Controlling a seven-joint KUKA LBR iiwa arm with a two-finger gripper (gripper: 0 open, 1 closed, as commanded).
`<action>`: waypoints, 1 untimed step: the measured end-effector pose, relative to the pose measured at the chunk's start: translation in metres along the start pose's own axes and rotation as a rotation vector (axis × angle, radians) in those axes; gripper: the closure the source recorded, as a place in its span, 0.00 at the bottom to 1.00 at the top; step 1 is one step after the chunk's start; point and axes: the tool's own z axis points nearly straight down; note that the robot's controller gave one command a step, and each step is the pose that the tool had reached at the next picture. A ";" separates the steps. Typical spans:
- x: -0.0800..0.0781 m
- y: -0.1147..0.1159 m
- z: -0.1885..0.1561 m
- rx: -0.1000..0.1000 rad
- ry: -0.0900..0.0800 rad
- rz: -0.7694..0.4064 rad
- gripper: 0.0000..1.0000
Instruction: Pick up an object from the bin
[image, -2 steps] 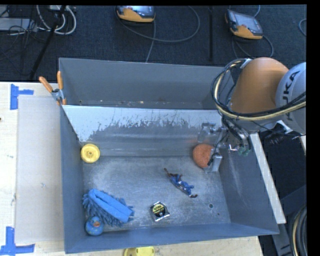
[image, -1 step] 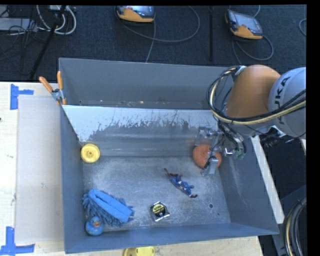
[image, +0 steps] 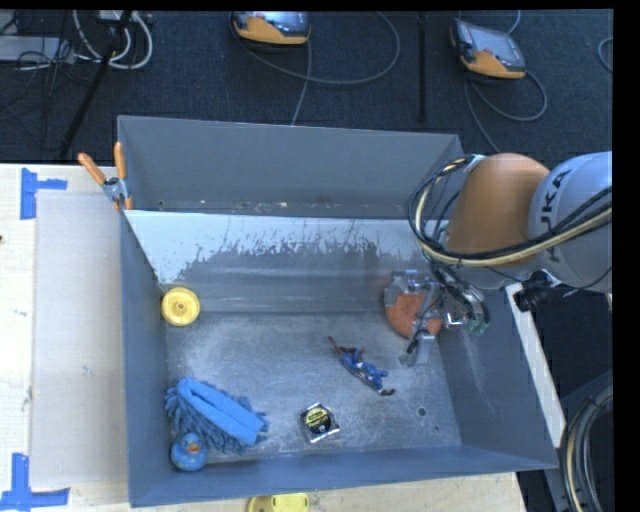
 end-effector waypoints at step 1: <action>-0.014 -0.024 0.014 0.000 -0.002 0.021 0.00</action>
Offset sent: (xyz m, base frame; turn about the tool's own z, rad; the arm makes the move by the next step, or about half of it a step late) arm -0.0037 -0.0657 0.0442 0.0455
